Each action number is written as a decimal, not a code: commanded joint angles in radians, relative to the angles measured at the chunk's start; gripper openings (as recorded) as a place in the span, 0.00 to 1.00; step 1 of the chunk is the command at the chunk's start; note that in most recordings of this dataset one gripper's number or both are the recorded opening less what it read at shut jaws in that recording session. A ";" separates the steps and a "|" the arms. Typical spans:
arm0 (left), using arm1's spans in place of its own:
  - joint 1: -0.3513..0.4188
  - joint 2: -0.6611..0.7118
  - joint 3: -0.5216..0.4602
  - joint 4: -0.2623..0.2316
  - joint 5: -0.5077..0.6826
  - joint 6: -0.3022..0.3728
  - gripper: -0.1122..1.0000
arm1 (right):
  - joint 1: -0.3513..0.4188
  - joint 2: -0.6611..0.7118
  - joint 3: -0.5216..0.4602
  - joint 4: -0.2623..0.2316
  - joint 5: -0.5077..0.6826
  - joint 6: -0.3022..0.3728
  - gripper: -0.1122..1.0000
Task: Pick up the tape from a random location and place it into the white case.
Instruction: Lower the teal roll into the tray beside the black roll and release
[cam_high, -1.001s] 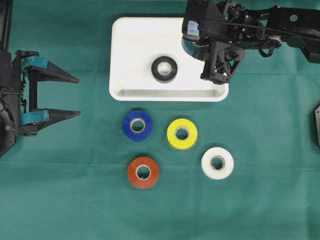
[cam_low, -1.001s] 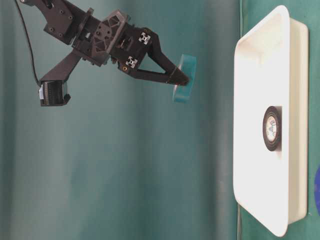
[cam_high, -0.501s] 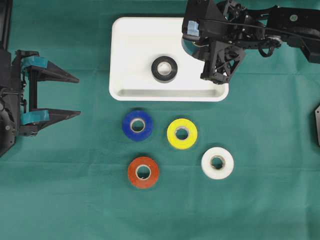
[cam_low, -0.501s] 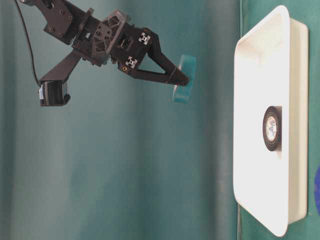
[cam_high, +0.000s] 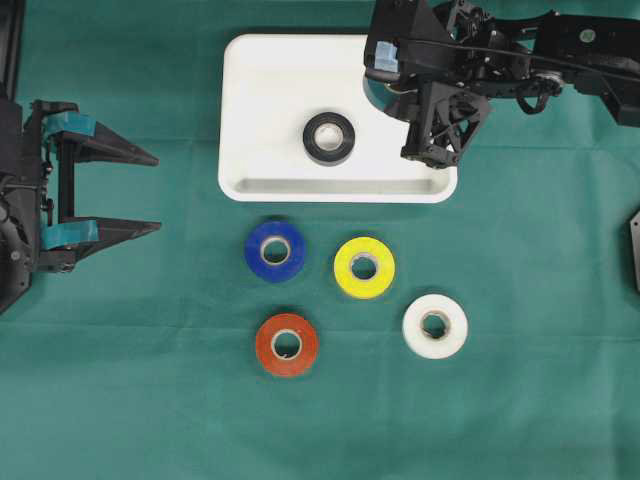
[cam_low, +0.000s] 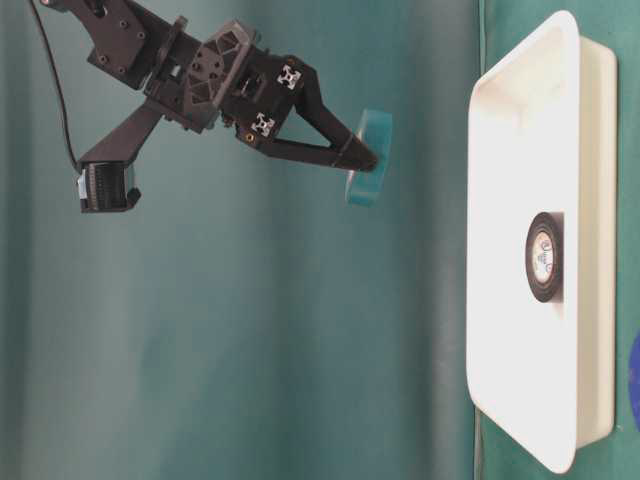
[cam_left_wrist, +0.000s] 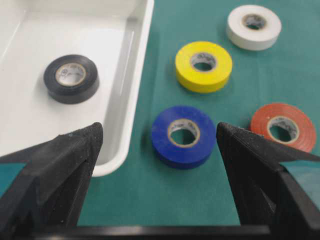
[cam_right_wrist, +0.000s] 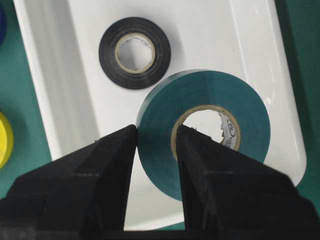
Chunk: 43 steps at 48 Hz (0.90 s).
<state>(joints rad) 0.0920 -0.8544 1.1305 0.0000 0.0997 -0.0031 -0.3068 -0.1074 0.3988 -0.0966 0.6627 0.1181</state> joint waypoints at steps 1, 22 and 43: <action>0.002 0.003 -0.012 -0.002 -0.006 0.002 0.90 | -0.002 -0.029 -0.008 -0.002 -0.008 0.000 0.35; 0.002 0.003 -0.012 -0.002 -0.006 0.003 0.90 | -0.002 0.028 0.097 0.003 -0.140 0.020 0.35; 0.003 0.003 -0.012 0.000 -0.009 0.002 0.90 | -0.003 0.158 0.175 0.003 -0.295 0.028 0.35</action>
<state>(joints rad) 0.0920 -0.8529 1.1321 0.0000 0.0997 -0.0015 -0.3068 0.0537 0.5783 -0.0936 0.3896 0.1442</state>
